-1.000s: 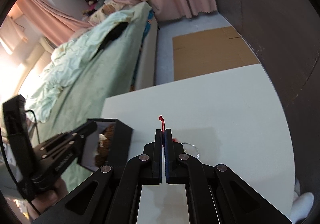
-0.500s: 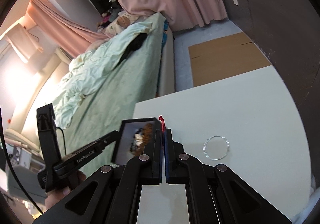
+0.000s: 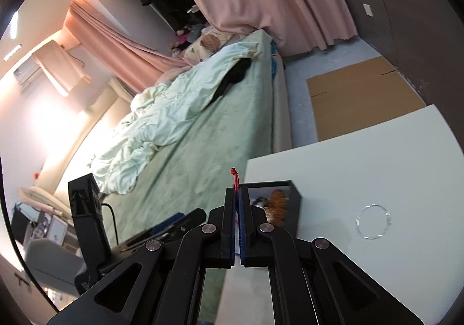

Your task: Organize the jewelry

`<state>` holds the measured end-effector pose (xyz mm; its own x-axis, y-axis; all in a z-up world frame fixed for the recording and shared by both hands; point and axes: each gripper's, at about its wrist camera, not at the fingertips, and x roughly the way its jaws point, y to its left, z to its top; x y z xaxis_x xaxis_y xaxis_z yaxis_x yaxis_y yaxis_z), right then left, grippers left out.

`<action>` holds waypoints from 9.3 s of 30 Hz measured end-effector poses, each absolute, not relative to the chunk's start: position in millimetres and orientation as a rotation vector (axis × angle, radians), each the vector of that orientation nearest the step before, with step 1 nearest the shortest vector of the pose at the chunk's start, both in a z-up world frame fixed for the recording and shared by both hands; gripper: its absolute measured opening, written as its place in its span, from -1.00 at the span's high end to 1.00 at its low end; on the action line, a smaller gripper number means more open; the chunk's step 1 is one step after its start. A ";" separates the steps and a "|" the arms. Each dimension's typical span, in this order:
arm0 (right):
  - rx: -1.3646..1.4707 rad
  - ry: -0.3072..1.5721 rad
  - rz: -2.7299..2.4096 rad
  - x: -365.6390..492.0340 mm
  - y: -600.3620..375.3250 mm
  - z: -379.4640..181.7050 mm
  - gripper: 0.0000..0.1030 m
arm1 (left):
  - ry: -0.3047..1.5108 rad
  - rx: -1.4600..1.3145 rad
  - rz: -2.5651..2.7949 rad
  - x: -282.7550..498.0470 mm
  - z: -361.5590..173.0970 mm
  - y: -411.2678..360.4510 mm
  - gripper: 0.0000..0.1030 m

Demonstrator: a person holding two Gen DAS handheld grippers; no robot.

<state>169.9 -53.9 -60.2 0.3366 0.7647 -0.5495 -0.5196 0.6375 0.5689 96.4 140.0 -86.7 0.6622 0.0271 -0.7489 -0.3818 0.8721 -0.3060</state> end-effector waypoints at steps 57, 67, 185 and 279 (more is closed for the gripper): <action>0.400 1.020 0.543 181.2 -226.4 -84.5 -0.64 | 0.820 -0.287 -0.067 134.2 -75.4 5.4 -0.45; 0.449 1.068 0.509 191.2 -244.0 -101.9 -0.58 | 0.902 -0.215 -0.087 157.2 -98.8 -24.6 -0.19; 0.366 1.085 0.638 168.3 -180.5 -95.9 -0.87 | 0.866 -0.408 0.135 107.3 -76.9 91.2 -0.41; 0.168 0.901 0.587 103.8 -213.7 -23.0 -0.87 | 0.686 -0.159 0.059 16.4 7.2 16.5 -0.99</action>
<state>103.8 -213.7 -23.0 0.4769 0.5462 -0.6886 -0.4096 0.8313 0.3757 16.4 16.5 7.2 0.7728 0.0024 -0.6346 -0.1067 0.9862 -0.1263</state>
